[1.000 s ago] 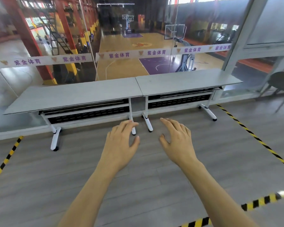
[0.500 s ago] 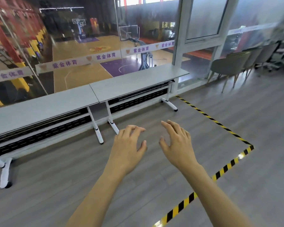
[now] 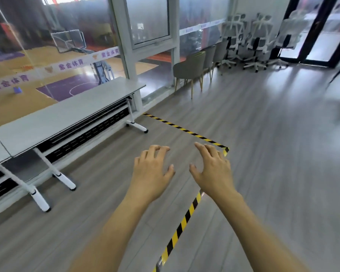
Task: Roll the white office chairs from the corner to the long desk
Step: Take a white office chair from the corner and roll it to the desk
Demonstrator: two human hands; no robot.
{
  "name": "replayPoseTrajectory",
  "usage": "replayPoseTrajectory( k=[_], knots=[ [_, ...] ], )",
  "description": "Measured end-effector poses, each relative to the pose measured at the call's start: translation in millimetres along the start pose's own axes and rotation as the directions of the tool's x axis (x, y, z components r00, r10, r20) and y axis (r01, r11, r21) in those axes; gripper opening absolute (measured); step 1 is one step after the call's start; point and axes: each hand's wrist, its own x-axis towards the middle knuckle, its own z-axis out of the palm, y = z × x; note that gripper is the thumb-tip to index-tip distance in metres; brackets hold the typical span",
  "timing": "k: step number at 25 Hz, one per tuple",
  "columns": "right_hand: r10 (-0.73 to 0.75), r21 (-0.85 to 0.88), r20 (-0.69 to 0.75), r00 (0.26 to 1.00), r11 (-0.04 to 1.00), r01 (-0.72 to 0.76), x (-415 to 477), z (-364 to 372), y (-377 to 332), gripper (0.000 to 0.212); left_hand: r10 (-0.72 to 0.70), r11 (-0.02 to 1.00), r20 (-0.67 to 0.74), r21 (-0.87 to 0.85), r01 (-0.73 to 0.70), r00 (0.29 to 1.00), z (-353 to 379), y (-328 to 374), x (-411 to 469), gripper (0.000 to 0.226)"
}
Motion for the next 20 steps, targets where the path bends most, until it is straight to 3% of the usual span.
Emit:
replayPoseTrajectory(
  k=[12,20],
  knots=[
    [0.325,-0.139,-0.058,0.944,0.934,-0.33,181.7,-23.7,204.9,0.064,0.271,0.962,0.105,-0.056,-0.266,0.957,146.3,122.0,270.9,0.044],
    [0.469,-0.132,-0.102,0.877,0.868,-0.479,319.1,-38.5,339.9,0.071,0.459,0.888,0.153,-0.096,-0.449,0.875,233.1,219.0,447.5,0.043]
  ],
)
